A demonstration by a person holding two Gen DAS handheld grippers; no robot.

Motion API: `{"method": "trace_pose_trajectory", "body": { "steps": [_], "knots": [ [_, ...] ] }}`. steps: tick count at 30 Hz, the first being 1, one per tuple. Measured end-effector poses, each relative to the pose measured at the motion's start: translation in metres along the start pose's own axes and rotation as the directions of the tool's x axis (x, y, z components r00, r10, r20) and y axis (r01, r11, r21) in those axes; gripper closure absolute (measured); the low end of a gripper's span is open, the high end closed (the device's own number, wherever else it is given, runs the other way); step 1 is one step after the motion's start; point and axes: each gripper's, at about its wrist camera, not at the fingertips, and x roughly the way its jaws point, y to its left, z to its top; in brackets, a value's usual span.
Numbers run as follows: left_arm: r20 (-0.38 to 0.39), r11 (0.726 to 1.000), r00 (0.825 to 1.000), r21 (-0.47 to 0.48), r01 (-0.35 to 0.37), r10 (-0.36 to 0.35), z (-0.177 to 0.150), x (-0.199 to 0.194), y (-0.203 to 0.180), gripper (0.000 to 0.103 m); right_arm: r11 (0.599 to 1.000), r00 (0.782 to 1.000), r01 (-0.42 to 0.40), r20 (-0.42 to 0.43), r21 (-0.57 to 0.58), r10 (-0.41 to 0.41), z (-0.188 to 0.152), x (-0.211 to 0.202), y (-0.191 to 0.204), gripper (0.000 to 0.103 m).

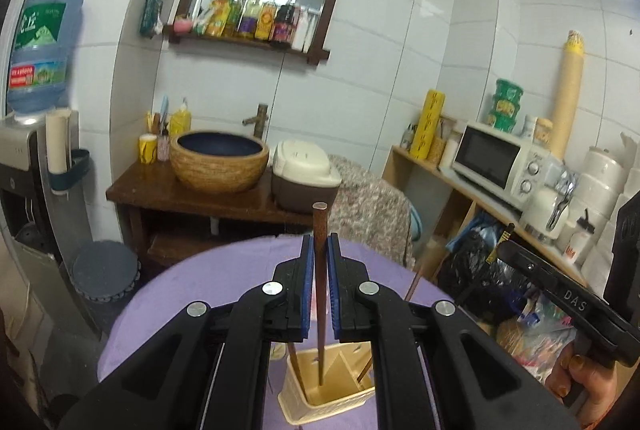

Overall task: Organize utensils
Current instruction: 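Lift both chopsticks and lower them into the beige utensil holder, then open both tools to release the chopsticks into the holder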

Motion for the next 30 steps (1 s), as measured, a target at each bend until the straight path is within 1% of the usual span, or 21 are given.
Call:
{"method": "trace_pose_trajectory", "body": {
  "steps": [5,9,11,14,16,20,21,23,24,25,26,27,28,29,30],
  "knots": [
    [-0.083,1.0,0.997,-0.002,-0.012,0.012,-0.034,0.024,0.008,0.095,1.0,0.997,0.01,-0.075,0.023,-0.009,-0.032,0.03,-0.011,0.096],
    [-0.123,1.0,0.992,0.005,-0.025,0.026,-0.047,0.037,0.011,0.095,0.999,0.994,0.018,-0.113,0.036,-0.013,-0.048,0.045,-0.015,0.095],
    [-0.141,1.0,0.99,0.005,-0.027,0.027,-0.051,0.043,0.013,0.095,0.999,0.993,0.021,-0.118,0.036,-0.017,-0.052,0.049,-0.016,0.096],
    [-0.156,0.999,0.987,0.01,-0.033,0.034,-0.057,0.047,0.013,0.095,0.999,0.992,0.022,-0.125,0.042,-0.016,-0.054,0.052,-0.018,0.096],
    [-0.146,0.999,0.988,0.019,-0.045,0.047,-0.058,0.047,0.013,0.095,0.999,0.992,0.019,-0.125,0.043,-0.014,-0.055,0.053,-0.02,0.096],
    [-0.149,0.999,0.988,0.023,-0.035,0.038,-0.059,0.045,0.011,0.095,0.999,0.993,0.013,-0.114,0.049,-0.008,-0.058,0.052,-0.022,0.096],
    [-0.151,0.999,0.988,0.029,-0.032,0.036,-0.059,0.043,0.01,0.092,0.999,0.994,0.004,-0.114,0.053,0.002,-0.059,0.051,-0.022,0.096],
    [-0.144,0.999,0.989,0.036,-0.025,0.03,-0.06,0.038,0.009,0.073,0.999,0.994,-0.001,-0.113,0.052,0.007,-0.062,0.047,-0.023,0.096],
    [-0.13,0.999,0.991,0.037,-0.026,0.03,-0.062,0.033,0.009,0.052,0.999,0.994,0.001,-0.11,0.044,0.004,-0.064,0.044,-0.022,0.095],
    [-0.109,0.999,0.993,0.039,-0.031,0.035,-0.064,0.026,0.009,0.04,0.999,0.994,0.0,-0.107,0.033,0.004,-0.066,0.041,-0.022,0.095],
    [-0.091,0.998,0.995,0.043,-0.036,0.039,-0.066,0.02,0.009,0.037,1.0,0.995,-0.001,-0.103,0.021,0.004,-0.07,0.037,-0.02,0.093],
    [-0.085,0.998,0.996,0.046,-0.037,0.041,-0.069,0.016,0.009,0.033,1.0,0.995,-0.002,-0.102,0.013,0.003,-0.073,0.034,-0.019,0.085],
    [-0.08,0.998,0.996,0.052,-0.038,0.042,-0.074,0.01,0.01,0.027,1.0,0.995,-0.003,-0.101,0.009,0.004,-0.076,0.031,-0.018,0.077],
    [-0.077,0.998,0.996,0.055,-0.044,0.048,-0.078,0.006,0.01,0.024,1.0,0.995,-0.003,-0.095,0.008,0.003,-0.082,0.026,-0.018,0.055],
    [-0.076,0.997,0.995,0.057,-0.053,0.057,-0.084,0.001,0.011,0.021,1.0,0.996,0.007,-0.084,0.008,-0.007,-0.087,0.02,-0.017,0.038]
  ]
}}
